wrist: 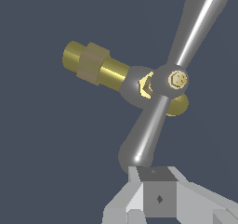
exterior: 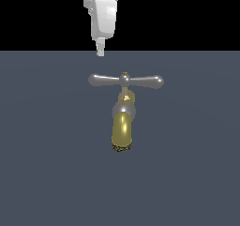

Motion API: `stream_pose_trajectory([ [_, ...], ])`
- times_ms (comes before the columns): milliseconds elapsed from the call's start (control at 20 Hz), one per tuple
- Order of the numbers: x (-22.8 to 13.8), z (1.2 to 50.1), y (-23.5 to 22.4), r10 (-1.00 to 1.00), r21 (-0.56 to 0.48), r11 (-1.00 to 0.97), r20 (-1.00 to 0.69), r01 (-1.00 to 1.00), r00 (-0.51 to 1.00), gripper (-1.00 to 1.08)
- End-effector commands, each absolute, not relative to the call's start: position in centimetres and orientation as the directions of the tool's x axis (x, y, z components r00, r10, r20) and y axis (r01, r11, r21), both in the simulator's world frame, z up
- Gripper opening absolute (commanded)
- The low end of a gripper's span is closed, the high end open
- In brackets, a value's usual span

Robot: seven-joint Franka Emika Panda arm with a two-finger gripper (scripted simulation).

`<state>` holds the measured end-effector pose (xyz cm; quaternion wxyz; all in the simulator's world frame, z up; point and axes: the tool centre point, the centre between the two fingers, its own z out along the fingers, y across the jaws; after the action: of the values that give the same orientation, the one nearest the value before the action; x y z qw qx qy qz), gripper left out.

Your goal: Turn on the faucet by rotating a designated handle.

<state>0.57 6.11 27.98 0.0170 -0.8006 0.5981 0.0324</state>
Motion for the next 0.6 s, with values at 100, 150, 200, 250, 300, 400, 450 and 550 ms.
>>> stream_pose_trajectory([
  [100, 2.1, 25.5, 6.8, -0.984, 0.015, -0.168, -0.054, -0.986, 0.167, -1.0],
  [150, 2.4, 25.0, 6.9, -0.989, 0.015, -0.143, -0.049, -0.99, 0.142, -1.0],
  [200, 2.7, 24.5, 7.1, -0.992, 0.015, -0.119, -0.045, -0.993, 0.118, -1.0],
  [250, 3.0, 24.0, 7.2, -0.995, 0.015, -0.096, -0.04, -0.995, 0.096, -1.0],
  [300, 3.3, 23.5, 7.3, -0.997, 0.014, -0.075, -0.036, -0.997, 0.074, -1.0],
  [400, 3.7, 22.6, 7.5, -0.999, 0.012, -0.036, -0.028, -0.999, 0.035, -1.0],
  [450, 3.9, 22.3, 7.6, -1.0, 0.011, -0.018, -0.024, -1.0, 0.018, -1.0],
  [550, 4.3, 21.6, 7.7, -1.0, 0.009, 0.013, -0.017, -1.0, -0.013, -1.0],
])
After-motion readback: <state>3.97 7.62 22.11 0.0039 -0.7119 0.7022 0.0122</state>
